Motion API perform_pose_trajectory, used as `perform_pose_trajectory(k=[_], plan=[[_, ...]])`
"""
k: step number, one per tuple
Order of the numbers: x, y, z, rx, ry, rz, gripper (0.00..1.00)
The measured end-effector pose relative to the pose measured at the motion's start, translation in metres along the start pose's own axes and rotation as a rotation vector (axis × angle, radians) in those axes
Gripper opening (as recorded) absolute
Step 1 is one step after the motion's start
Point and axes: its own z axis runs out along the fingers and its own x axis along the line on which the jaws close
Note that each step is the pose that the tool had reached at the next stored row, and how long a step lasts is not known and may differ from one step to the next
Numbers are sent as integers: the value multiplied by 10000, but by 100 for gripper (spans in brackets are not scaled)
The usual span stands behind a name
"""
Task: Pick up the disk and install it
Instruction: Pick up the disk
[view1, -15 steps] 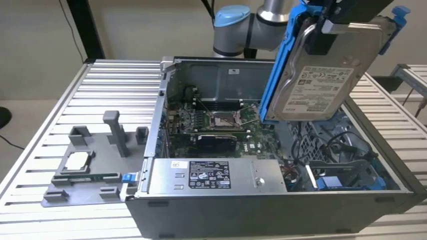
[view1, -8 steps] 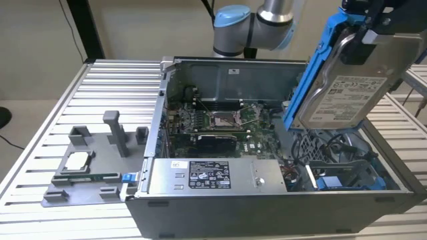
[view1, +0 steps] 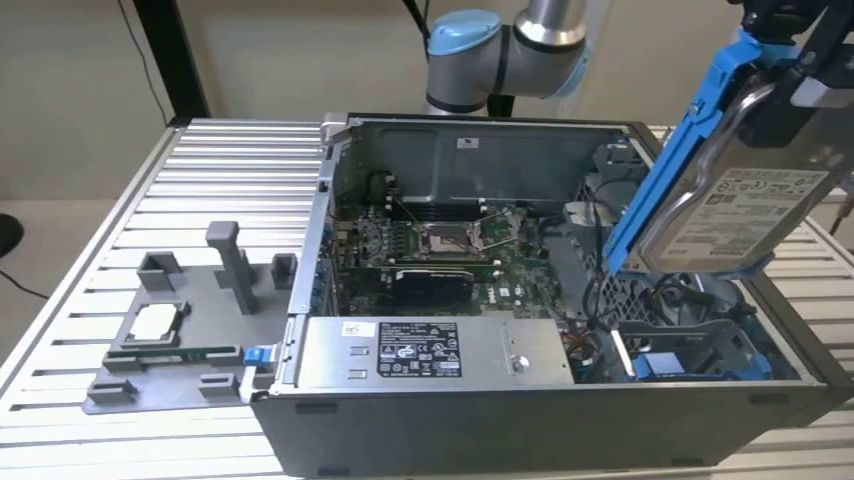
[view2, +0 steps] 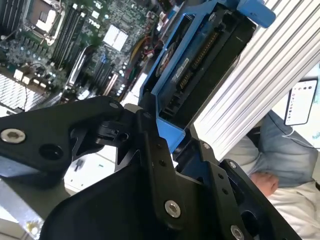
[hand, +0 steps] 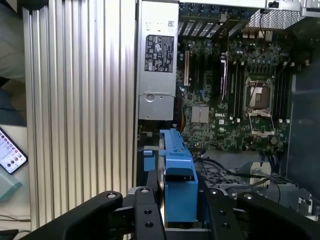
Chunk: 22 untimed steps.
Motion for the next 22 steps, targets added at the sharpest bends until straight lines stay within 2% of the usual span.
perform_pose_trajectory(k=[2, 6, 11, 14, 22], plan=[[16, -41, 3, 0, 0, 0, 0], [21, -82, 12, 0, 3, 0, 0], [22, -84, 20, 0, 7, 1, 0], [18, -104, 65, 3, 36, 0, 0], [7, -211, 211, 5, 40, 0, 0]])
